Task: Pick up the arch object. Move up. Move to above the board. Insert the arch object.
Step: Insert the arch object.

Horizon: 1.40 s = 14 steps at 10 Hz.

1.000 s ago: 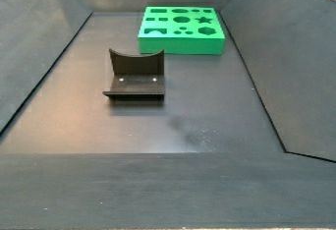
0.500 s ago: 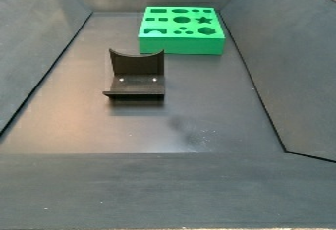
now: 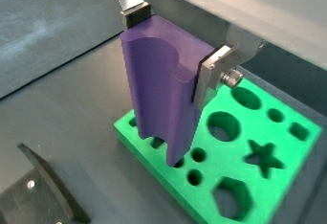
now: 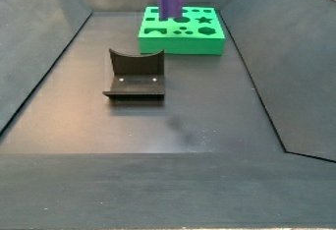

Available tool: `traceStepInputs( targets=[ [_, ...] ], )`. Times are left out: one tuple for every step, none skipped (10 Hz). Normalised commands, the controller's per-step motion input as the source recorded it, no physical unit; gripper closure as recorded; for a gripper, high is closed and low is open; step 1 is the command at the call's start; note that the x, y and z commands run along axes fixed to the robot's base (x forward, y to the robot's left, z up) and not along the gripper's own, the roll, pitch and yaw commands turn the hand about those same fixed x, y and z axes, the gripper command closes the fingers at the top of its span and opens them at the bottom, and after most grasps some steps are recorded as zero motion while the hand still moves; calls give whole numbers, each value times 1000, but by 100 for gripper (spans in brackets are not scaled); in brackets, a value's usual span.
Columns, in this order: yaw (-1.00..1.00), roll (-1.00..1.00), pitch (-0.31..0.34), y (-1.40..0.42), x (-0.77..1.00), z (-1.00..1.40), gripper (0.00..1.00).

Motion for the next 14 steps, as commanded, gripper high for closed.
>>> traceStepInputs(
  targets=[
    [0, 0, -6, 0, 3, -31, 100],
    [17, 16, 3, -120, 451, -317, 100],
    [60, 104, 60, -146, 709, -537, 100],
    [0, 87, 0, -220, 663, -400, 100],
    [0, 154, 0, -194, 471, -271, 100],
    [0, 256, 33, -197, 431, -249, 100],
    [0, 254, 44, -111, 423, -217, 100],
    [0, 244, 47, -91, 357, -229, 100],
    [0, 246, 36, -117, 257, -240, 100],
    [0, 223, 0, -149, 126, -229, 100],
    [0, 183, 0, -143, 0, -266, 100],
    [0, 156, -26, -126, 0, -331, 100],
    [0, 71, -146, -77, 66, -400, 100],
    [0, 181, -129, -74, 0, -826, 100]
  ],
)
